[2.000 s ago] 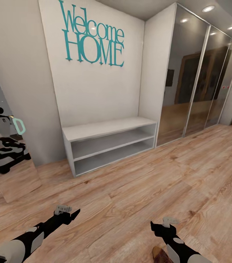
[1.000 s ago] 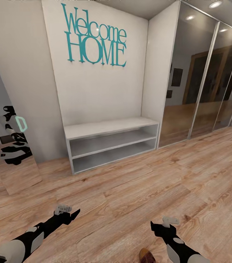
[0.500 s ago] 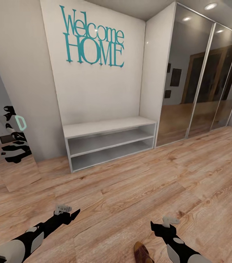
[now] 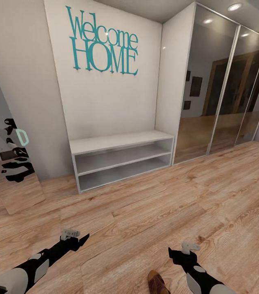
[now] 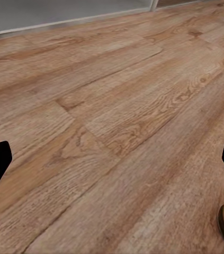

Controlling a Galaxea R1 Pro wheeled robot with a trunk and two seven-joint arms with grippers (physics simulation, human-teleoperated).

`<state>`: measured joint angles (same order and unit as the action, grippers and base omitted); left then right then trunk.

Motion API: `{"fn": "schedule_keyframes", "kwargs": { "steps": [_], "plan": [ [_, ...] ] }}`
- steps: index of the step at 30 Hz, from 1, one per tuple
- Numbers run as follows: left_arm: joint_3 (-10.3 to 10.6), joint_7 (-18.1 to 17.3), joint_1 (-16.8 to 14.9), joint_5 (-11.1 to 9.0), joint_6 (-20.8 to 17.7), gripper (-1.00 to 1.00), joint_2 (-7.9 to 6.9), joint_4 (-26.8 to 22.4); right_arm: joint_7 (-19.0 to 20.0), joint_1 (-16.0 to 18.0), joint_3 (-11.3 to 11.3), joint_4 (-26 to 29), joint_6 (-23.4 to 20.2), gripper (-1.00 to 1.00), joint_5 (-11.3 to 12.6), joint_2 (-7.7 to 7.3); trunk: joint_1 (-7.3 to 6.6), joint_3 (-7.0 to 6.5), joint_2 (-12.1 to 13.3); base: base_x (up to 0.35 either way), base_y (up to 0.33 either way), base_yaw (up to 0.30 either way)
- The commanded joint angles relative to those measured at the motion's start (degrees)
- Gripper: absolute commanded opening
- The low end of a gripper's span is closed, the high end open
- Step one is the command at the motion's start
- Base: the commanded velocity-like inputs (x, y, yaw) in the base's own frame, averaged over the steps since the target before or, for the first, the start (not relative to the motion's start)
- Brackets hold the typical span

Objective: Pick up the two gym shoes and the two sandals from the corridor floor and place them onto the hallstand (shoe rack) in the corridor, making sure they are on the rack and not on the floor. Arrange them so the two gym shoes are next to each other and the two sandals are next to each other.

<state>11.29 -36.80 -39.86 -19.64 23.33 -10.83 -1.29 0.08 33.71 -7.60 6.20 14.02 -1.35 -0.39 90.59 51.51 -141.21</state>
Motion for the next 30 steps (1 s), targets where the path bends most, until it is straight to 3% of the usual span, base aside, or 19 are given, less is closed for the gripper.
{"fn": "schedule_keyframes", "kwargs": {
  "steps": [1,23,24,26,27,29,30],
  "plan": [
    [0.5,-0.1,0.0,-0.5,0.2,1.0,0.0,0.1,0.0,0.0,-0.3,-0.1,0.2,1.0,-0.1,-0.02,-0.01,0.06,0.0,0.0,-0.002,0.0],
    [0.5,0.0,0.0,-0.4,0.1,1.0,-0.06,0.1,0.0,0.0,-0.2,0.1,0.2,1.0,-0.5,-0.01,-0.01,0.06,0.0,0.0,0.0,0.0],
    [0.3,12.2,-0.1,-0.2,-0.3,1.0,0.8,-3.2,-0.2,0.2,0.0,2.2,-2.4,1.0,-0.9,0.28,-0.01,0.06,0.0,0.0,0.0,0.0],
    [0.3,15.1,-0.2,-0.2,-2.2,1.0,1.44,-6.6,-0.2,0.3,0.0,5.0,-7.2,1.0,-0.9,0.29,-0.01,0.06,0.0,0.0,0.0,0.0],
    [0.3,17.5,-0.4,-0.1,-10.0,1.0,2.02,-13.7,0.0,0.3,0.0,11.4,-19.2,1.0,-0.9,0.3,-0.01,0.06,0.0,0.0,0.0,0.0],
    [0.3,18.3,-0.4,0.0,-16.9,1.0,2.14,-19.8,0.0,0.3,0.0,17.8,-27.5,1.0,-0.9,0.41,-0.01,0.06,0.0,0.0,0.0,0.0],
    [0.3,18.5,-0.4,0.0,-18.4,1.0,2.14,-21.2,0.0,0.3,0.0,19.3,-29.1,1.0,-0.9,0.44,-0.01,0.06,0.0,0.0,0.0,0.0]
  ]
}}
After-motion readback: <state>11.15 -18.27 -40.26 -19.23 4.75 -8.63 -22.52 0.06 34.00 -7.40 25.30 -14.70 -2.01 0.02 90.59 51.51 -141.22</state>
